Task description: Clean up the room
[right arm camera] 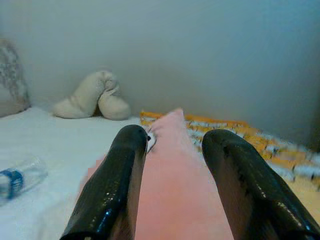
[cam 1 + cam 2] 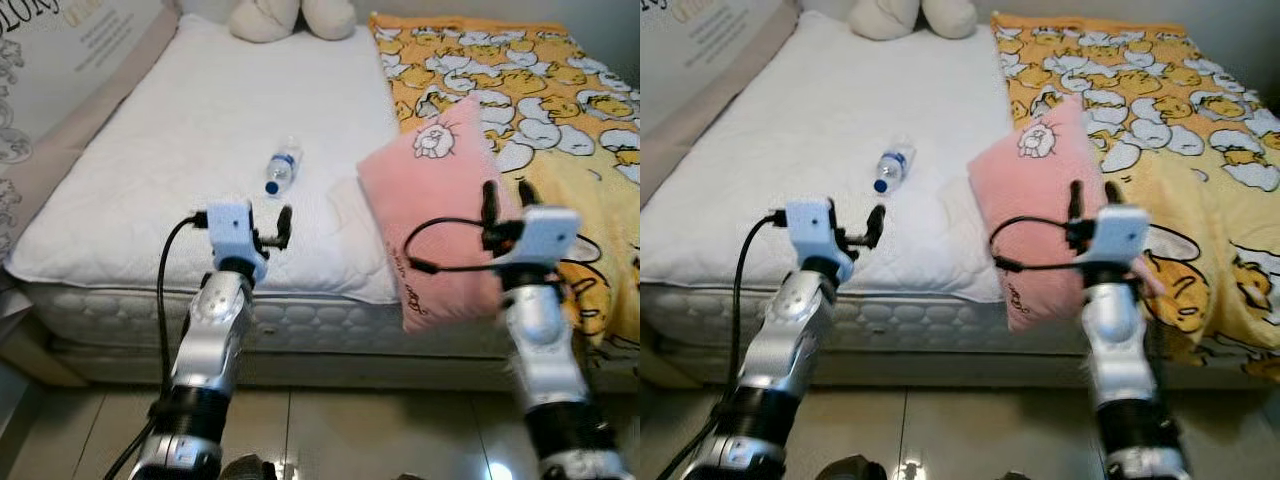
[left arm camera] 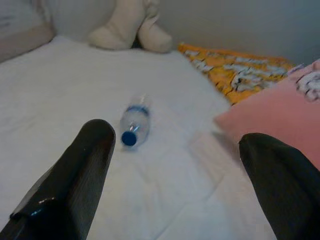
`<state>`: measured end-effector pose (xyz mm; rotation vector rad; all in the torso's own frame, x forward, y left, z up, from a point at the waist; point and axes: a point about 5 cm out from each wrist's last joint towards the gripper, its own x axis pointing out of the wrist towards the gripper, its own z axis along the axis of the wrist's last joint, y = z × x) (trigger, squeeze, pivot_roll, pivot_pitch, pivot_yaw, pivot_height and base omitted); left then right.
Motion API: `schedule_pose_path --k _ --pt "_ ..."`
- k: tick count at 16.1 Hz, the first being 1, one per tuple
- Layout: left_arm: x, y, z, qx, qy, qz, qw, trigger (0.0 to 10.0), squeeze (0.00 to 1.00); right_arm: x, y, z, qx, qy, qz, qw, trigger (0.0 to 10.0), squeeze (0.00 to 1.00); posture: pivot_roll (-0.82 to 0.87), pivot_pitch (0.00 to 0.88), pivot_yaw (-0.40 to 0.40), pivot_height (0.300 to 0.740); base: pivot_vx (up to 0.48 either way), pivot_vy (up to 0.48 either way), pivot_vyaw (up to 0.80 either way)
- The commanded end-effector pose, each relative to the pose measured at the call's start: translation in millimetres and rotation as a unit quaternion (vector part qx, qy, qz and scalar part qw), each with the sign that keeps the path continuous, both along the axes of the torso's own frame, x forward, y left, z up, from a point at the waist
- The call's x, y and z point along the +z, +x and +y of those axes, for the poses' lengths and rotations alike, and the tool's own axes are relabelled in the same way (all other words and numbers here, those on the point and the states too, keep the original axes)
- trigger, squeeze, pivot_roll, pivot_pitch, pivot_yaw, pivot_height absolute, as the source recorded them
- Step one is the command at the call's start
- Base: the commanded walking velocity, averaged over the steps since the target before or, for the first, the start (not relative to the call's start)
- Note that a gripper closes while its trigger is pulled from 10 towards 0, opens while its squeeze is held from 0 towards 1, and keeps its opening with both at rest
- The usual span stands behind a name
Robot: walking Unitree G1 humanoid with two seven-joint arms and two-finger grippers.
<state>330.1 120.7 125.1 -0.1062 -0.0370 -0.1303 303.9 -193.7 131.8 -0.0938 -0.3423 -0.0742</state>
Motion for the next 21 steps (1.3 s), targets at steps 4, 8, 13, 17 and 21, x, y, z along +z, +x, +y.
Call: schedule_pose_path --k 4,8,13,17,21 --pt "-5.3 10.2 -6.0 0.003 -0.037 0.021 0.999 10.0 0.0 -9.4 -8.0 6.7 0.021 -0.001 0.044 0.999 10.0 0.0 -0.12 0.0 0.028 0.719 0.0 -0.432 0.0" --pt "-20.1 10.4 0.0 0.028 -0.046 0.048 0.997 10.0 0.0 -17.8 -17.9 -21.3 -0.005 0.055 0.073 0.996 10.0 0.0 -0.13 0.0 0.024 0.719 0.0 -0.418 0.0" --pt "-21.7 14.0 2.4 0.056 -0.019 0.046 0.997 10.0 0.0 -11.9 -14.0 -7.7 0.035 0.029 0.076 0.996 10.0 0.0 -0.13 0.0 0.018 0.719 0.231 -0.226 0.0" --pt "-15.7 14.0 -1.9 0.036 -0.015 0.018 0.999 10.0 0.0 -16.0 -12.6 4.1 0.078 0.004 0.1 0.992 10.0 0.0 -0.12 0.0 0.009 0.719 0.0 0.0 0.0" --pt "-13.9 13.6 -7.1 0.015 -0.047 0.013 0.999 10.0 0.0 -15.8 -10.0 7.8 0.086 0.006 0.103 0.991 10.0 0.0 -0.12 0.0 0.005 0.719 0.36 0.0 0.0"
